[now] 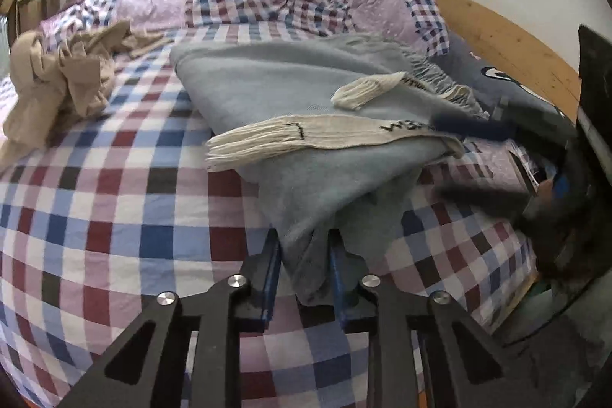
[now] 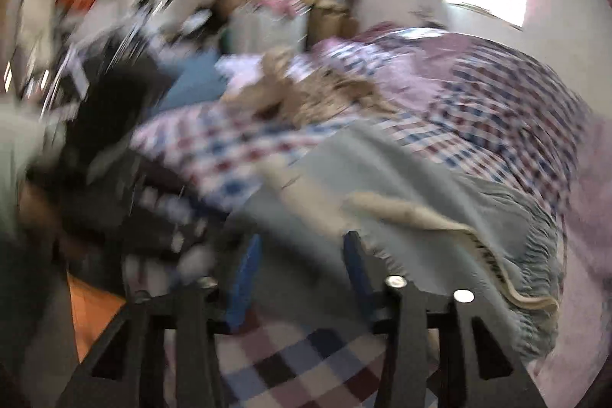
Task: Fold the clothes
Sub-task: 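Lay the tasseled blue blanket down with the left gripper while the right gripper holds it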
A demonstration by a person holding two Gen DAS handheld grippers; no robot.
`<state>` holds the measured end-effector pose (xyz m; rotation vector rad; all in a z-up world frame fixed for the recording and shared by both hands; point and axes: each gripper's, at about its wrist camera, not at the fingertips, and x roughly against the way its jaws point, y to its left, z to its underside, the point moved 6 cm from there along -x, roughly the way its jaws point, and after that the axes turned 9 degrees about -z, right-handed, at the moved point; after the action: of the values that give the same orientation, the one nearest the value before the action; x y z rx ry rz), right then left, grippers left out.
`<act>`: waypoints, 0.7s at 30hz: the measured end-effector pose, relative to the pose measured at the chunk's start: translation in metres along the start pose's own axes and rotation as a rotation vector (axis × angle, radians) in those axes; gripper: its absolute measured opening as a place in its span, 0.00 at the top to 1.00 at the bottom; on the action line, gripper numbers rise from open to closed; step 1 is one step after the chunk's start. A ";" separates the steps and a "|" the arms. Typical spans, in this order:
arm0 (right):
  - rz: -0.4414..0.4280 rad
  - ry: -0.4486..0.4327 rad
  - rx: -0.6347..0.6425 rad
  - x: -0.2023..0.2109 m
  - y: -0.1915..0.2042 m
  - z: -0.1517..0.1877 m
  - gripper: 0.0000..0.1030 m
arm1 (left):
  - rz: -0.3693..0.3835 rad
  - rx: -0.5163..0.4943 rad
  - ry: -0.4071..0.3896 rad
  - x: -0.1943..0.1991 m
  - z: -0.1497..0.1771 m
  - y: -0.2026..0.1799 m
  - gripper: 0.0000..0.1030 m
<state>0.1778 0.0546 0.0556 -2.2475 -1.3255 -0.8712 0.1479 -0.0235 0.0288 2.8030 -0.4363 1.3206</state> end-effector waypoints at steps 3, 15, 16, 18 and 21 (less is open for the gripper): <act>-0.071 0.082 -0.033 -0.015 0.004 0.018 0.76 | 0.010 0.017 -0.026 0.006 -0.002 0.003 0.80; -0.152 -0.221 -0.584 -0.008 -0.082 0.006 0.73 | 0.000 -0.044 0.018 0.001 0.006 -0.010 0.70; -0.160 -0.241 -0.607 -0.007 -0.086 0.002 0.73 | -0.003 -0.055 0.013 0.002 0.006 -0.012 0.68; -0.171 -0.268 -0.642 -0.008 -0.093 -0.004 0.72 | -0.011 -0.071 -0.004 0.006 0.006 -0.014 0.56; -0.186 -0.297 -0.684 -0.006 -0.102 -0.012 0.71 | -0.030 -0.084 -0.045 0.013 0.005 -0.017 0.56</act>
<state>0.0824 0.0919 0.0618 -2.8938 -1.5550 -1.2404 0.1640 -0.0113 0.0374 2.7633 -0.4380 1.2067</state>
